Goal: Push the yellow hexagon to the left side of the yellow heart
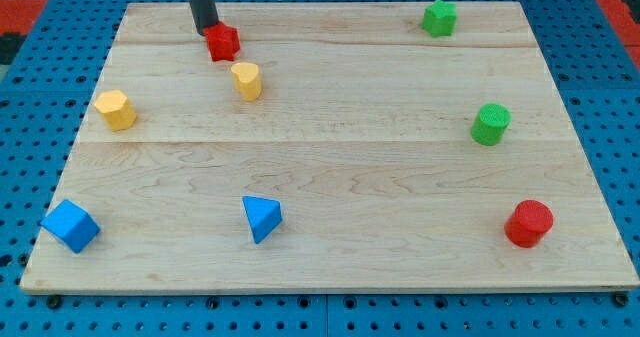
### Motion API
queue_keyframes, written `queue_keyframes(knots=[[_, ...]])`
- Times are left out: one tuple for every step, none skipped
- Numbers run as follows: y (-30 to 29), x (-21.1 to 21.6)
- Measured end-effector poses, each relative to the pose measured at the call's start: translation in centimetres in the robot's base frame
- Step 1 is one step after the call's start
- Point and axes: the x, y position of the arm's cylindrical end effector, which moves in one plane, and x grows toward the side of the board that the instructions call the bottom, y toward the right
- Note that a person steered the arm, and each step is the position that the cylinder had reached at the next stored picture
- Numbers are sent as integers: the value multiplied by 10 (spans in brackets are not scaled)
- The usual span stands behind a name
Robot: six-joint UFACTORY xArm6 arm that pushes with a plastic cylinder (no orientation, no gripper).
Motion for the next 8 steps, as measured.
queue_keyframes(knots=[[9, 21], [8, 26], [-49, 30], [-122, 55], [-159, 102], [-157, 154], [-134, 158], [-110, 152]])
